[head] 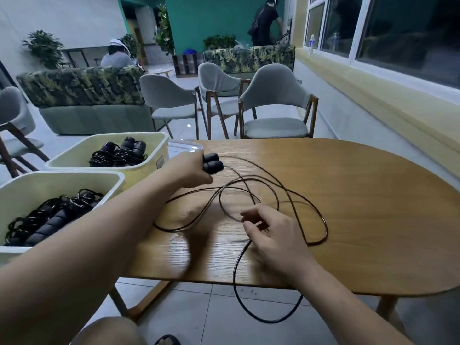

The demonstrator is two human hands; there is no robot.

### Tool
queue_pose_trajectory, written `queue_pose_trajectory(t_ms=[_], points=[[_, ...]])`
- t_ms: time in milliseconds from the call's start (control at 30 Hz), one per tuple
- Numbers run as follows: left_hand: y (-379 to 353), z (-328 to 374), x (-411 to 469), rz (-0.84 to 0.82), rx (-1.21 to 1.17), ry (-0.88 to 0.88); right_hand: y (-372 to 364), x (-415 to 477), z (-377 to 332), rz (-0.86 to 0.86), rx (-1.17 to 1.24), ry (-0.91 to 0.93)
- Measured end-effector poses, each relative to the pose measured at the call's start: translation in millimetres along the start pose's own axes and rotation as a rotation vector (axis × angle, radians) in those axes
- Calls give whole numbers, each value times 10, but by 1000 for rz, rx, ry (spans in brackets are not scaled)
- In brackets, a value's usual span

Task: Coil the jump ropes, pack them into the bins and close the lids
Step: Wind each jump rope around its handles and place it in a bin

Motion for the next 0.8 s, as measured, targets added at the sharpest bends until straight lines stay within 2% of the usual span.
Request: queue_pose_trajectory(t_ms=[100, 233, 333, 533, 667, 800], points=[[166, 99, -45, 78, -335, 81, 35, -9, -34, 10, 24, -17], [235, 180, -136, 98, -446, 155, 62, -2, -73, 44, 56, -27], [63, 331, -262, -34, -558, 165, 58, 4, -77, 17, 95, -48], [-342, 693, -627, -308, -1089, 182, 19, 8, 51, 3, 230, -263], [-488, 976, -906, -493, -1432, 227, -20, -49, 54, -65, 383, -373], [-641, 1168, -1044, -507, -1505, 215, -8, -124, 65, -35, 494, -411]])
Point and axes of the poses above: each hand's wrist, its own x-axis towards the middle knuckle, its own y-axis out of the back of the hand, z = x × y, the point moved 4 cm from there along x, towards the middle knuckle, and after that the axes turned 7 degrees about x, right-handed, at the moved point
